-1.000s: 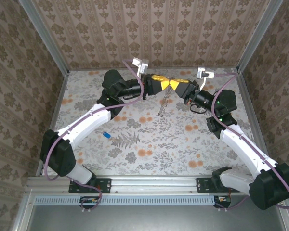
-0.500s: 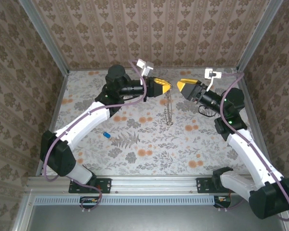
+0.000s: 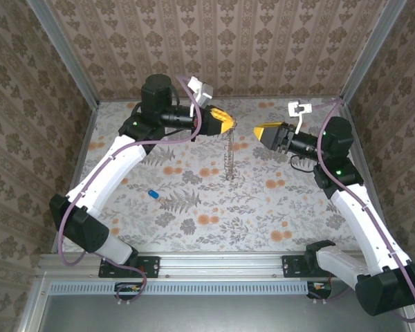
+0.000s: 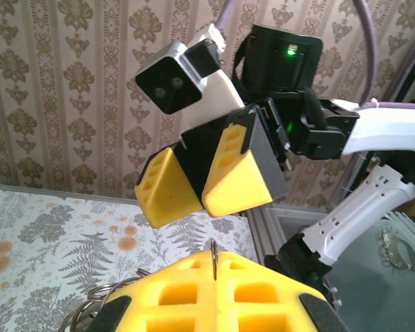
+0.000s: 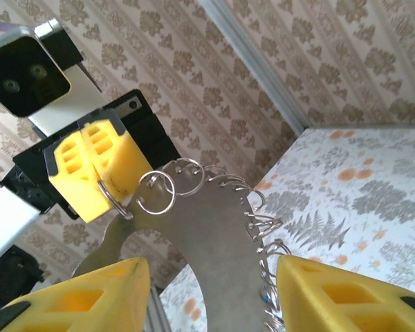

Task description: Put the keys on the keyring

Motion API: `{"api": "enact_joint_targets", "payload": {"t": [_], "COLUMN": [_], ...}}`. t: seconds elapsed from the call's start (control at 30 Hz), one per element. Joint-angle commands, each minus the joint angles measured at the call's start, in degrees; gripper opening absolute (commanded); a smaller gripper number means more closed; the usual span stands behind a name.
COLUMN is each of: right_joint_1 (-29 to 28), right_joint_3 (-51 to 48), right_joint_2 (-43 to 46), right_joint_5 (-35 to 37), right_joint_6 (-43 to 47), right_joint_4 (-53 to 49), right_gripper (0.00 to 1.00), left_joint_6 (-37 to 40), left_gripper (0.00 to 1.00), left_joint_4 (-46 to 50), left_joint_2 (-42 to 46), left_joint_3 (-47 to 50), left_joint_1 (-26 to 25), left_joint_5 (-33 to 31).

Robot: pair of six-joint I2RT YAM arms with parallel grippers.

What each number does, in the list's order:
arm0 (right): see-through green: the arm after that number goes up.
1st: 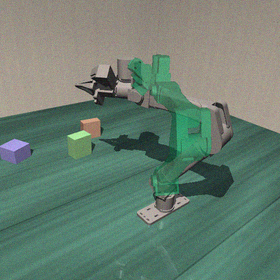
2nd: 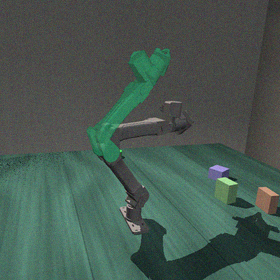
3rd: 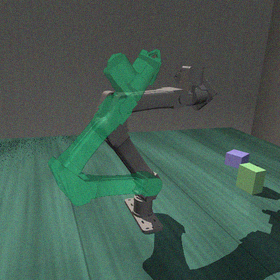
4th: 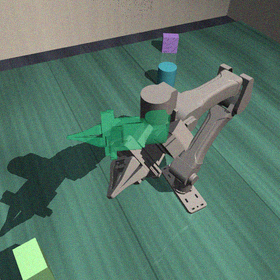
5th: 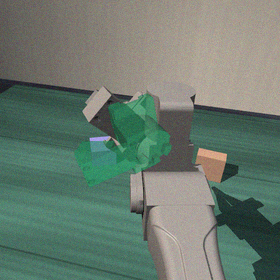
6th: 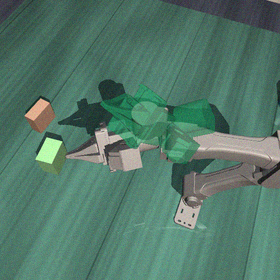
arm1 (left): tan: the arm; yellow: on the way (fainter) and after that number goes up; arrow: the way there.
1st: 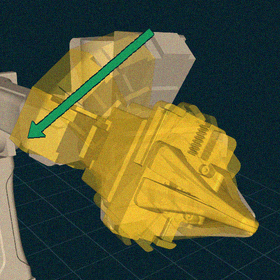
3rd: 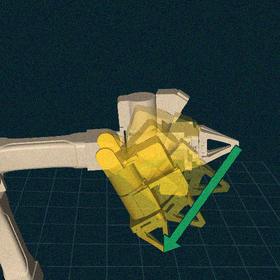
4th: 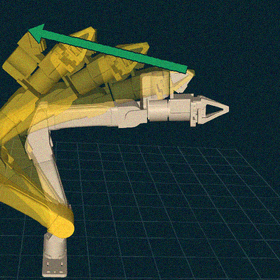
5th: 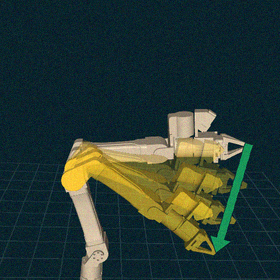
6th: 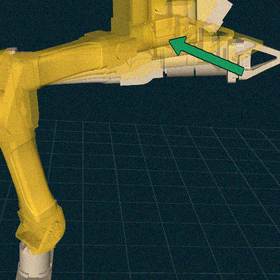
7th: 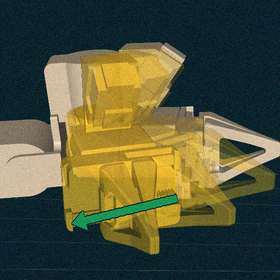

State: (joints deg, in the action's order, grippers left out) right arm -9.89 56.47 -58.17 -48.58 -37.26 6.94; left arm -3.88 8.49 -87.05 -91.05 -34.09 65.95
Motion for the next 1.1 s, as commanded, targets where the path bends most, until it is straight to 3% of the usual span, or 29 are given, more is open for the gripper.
{"api": "enact_joint_targets", "payload": {"t": [0.0, 0.27, 1.07], "right_joint_1": [0.23, -0.9, -6.36], "right_joint_3": [2.04, 4.47, 9.3], "right_joint_2": [-0.09, -2.36, -8.1], "right_joint_5": [-5.29, -3.89, -4.77], "right_joint_6": [1.96, 3.22, 7.43], "right_joint_4": [-0.52, -1.07, -2.72], "right_gripper": [0.51, 0.47, 0.31], "left_joint_6": [4.27, 5.77, 6.16], "left_gripper": [0.0, 0.0, 0.0], "left_joint_4": [4.47, 9.15, 9.32], "left_joint_2": [-0.55, -3.35, -5.5], "left_joint_3": [-1.77, -5.28, -5.46], "left_joint_1": [0.77, 0.78, 0.62], "left_joint_5": [5.25, 8.14, 8.97]}}
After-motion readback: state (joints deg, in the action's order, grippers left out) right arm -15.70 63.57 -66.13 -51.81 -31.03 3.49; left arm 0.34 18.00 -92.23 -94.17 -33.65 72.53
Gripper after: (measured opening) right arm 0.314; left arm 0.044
